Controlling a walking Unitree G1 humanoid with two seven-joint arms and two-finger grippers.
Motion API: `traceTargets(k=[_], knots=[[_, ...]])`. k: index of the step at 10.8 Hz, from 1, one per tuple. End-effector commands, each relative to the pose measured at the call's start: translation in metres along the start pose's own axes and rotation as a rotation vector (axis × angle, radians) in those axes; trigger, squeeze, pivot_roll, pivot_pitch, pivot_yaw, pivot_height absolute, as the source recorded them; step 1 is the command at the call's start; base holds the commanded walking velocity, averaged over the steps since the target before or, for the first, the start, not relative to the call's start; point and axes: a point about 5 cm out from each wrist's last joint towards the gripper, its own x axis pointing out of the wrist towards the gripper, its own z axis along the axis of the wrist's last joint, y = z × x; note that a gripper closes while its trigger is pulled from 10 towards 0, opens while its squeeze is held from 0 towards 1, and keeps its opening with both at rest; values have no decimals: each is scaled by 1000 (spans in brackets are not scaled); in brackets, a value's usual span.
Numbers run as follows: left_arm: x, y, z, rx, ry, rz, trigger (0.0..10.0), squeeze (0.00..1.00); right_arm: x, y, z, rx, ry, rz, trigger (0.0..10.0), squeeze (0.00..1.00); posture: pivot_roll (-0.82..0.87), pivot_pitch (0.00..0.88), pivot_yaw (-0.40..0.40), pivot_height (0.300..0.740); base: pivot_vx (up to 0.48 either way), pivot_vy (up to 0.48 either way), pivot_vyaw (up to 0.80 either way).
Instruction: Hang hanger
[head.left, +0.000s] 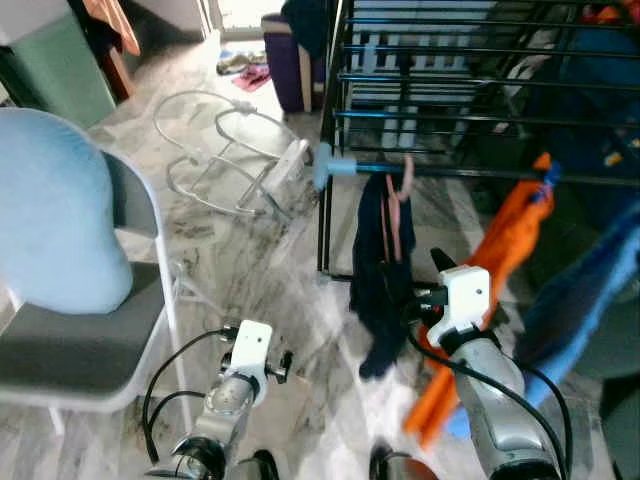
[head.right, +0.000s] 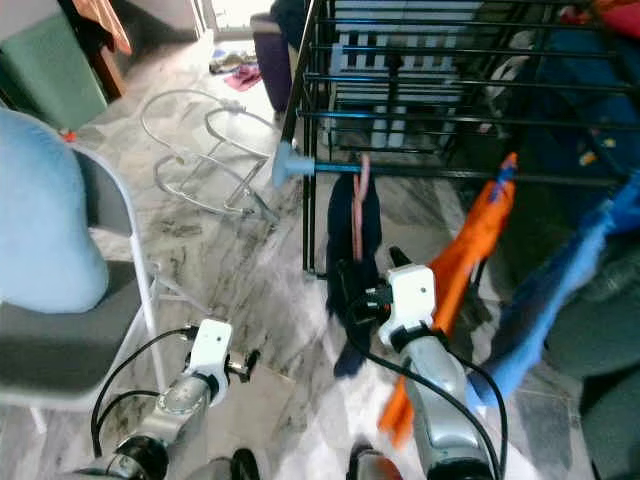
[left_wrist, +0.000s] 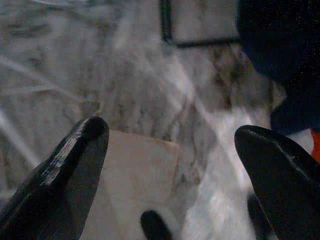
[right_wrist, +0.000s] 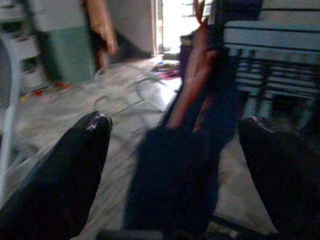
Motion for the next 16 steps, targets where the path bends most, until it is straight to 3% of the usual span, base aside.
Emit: traceTargets(k=[1,4,6,8,10,13,15,16], knots=[[-5,4,-15,-6,53,16,10000,0,8,1,9,-9,-27,20,10000,1000,-218,107,68,740,-270,0,0],[-4,5,-14,1,56,15,10000,0,8,0,8,-18,-25,17,10000,1000,-220,102,68,740,-265,0,0],[-6,7,-18,3,69,22,10000,0,6,1,3,-13,-7,12,10000,0,-217,105,67,740,-253,0,0],[-8,9,-22,2,81,27,10000,0,1,0,-7,-2,23,-12,10000,0,-213,108,65,740,-249,0,0],[-10,11,-30,8,123,26,10000,0,-10,6,-36,80,129,-21,10000,0,-210,105,62,740,0,0,0],[-22,23,-56,39,246,55,10000,0,-42,20,-105,192,466,-58,10000,0,-201,80,57,740,0,0,0],[-32,33,-74,46,337,92,10000,0,-61,25,-130,243,658,-95,10000,0,-182,66,50,740,0,0,0],[-39,38,-85,31,394,115,10000,0,-79,26,-144,264,787,-117,10000,0,-158,64,41,740,0,0,0]])
